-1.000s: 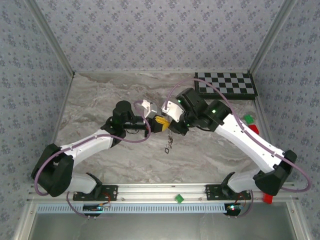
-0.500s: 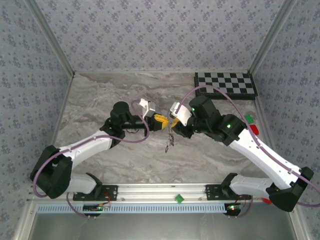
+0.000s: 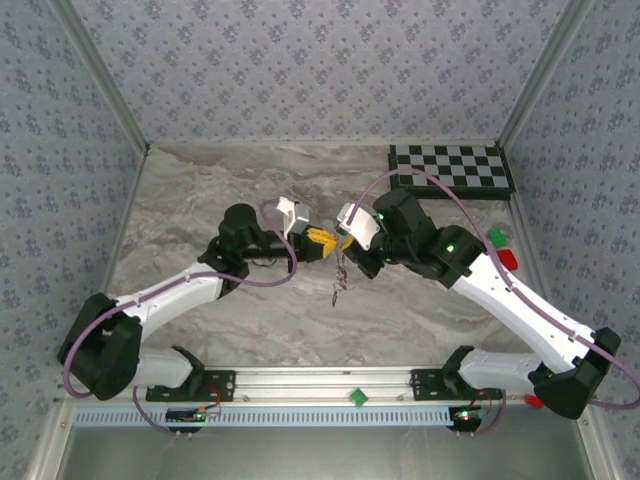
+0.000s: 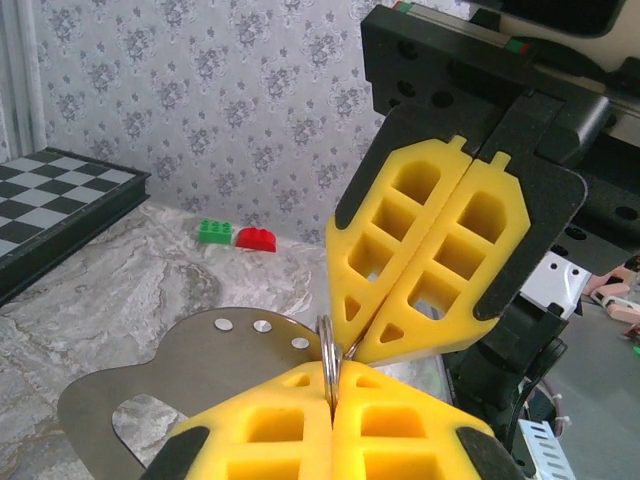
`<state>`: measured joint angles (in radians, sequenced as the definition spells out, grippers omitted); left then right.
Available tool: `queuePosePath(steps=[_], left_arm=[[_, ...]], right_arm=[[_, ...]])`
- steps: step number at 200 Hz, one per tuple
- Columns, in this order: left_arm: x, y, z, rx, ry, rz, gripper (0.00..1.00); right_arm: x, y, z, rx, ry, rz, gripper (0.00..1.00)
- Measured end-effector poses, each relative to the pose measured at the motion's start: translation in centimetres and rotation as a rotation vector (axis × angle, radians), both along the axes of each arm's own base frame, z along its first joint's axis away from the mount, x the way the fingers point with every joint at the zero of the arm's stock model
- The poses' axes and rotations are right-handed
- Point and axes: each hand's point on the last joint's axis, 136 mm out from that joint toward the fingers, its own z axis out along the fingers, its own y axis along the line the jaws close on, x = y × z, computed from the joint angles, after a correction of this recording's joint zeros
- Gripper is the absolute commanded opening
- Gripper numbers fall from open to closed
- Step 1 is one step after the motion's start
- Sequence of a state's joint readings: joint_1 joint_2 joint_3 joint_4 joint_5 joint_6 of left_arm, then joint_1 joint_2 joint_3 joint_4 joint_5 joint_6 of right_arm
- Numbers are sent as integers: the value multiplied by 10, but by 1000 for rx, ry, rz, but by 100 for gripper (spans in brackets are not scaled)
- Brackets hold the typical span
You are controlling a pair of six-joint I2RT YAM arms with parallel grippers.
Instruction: Put the keys on the keyring
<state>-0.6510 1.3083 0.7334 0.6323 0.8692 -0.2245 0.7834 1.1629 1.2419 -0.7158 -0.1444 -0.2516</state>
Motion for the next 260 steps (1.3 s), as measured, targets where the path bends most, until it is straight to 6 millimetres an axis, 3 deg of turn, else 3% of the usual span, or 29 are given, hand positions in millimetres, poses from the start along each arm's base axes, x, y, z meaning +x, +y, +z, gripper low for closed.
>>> queuePosePath(steps=[132,186,227,260], left_arm=[[-2,2,-1,-21,39,19,0],[-1,2,3,-39,33,22,0],[-1,1,13,-73,8,24,0],[1,1,18,-92,2,36,0]], right_arm=[[-6,9,-13,110,46,17,7],[-11,14,-14,153,74,33,21],[-11,-6,-12,252,82,-11,25],[-3,-21,4,405,75,-43,29]])
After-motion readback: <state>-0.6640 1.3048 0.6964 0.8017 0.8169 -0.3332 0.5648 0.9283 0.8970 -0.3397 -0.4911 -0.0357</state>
